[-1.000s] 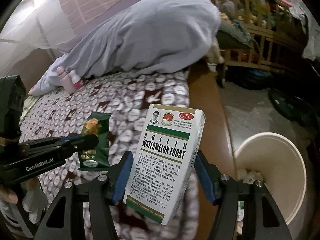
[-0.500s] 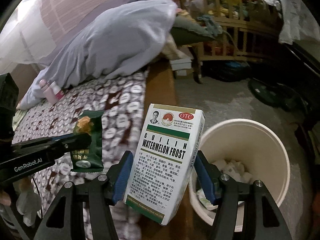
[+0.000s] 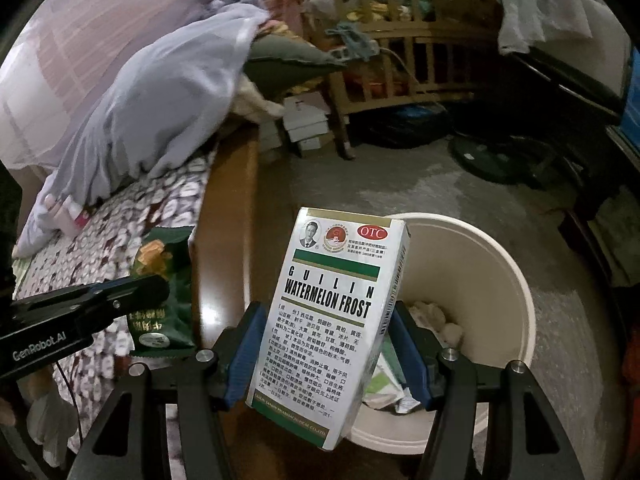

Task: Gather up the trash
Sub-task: 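Carry the green wrapper and Watermelon Frost box over the cream bin, then open both grippers to drop the wrapper and box into the bin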

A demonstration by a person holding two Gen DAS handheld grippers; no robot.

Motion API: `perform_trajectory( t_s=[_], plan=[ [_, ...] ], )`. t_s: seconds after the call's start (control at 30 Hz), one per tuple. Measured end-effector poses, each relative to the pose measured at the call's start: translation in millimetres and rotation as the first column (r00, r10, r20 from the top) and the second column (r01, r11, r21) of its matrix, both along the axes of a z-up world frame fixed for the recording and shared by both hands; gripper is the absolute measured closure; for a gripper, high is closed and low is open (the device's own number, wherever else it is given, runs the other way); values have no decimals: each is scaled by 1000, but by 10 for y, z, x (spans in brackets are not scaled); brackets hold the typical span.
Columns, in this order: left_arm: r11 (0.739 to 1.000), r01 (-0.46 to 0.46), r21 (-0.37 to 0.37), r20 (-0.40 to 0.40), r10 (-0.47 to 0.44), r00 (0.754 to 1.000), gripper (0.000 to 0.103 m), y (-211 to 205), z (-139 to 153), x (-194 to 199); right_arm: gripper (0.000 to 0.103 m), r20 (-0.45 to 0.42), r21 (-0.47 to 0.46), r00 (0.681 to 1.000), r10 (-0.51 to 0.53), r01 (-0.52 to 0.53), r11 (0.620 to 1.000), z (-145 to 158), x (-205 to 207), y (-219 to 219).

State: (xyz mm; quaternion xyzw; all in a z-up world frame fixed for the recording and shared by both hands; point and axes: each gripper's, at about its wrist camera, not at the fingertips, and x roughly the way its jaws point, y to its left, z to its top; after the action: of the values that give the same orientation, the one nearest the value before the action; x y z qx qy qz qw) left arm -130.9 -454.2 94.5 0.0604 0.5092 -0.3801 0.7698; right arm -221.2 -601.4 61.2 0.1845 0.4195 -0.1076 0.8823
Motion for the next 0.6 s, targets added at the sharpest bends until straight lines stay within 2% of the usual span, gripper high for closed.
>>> perform_trajectory(
  t_s=[0.6],
  plan=[
    [997, 75, -4, -28, -75, 997, 93, -527, -236, -31, 42, -59, -2, 993, -106, 106, 994, -272, -170, -410]
  ],
)
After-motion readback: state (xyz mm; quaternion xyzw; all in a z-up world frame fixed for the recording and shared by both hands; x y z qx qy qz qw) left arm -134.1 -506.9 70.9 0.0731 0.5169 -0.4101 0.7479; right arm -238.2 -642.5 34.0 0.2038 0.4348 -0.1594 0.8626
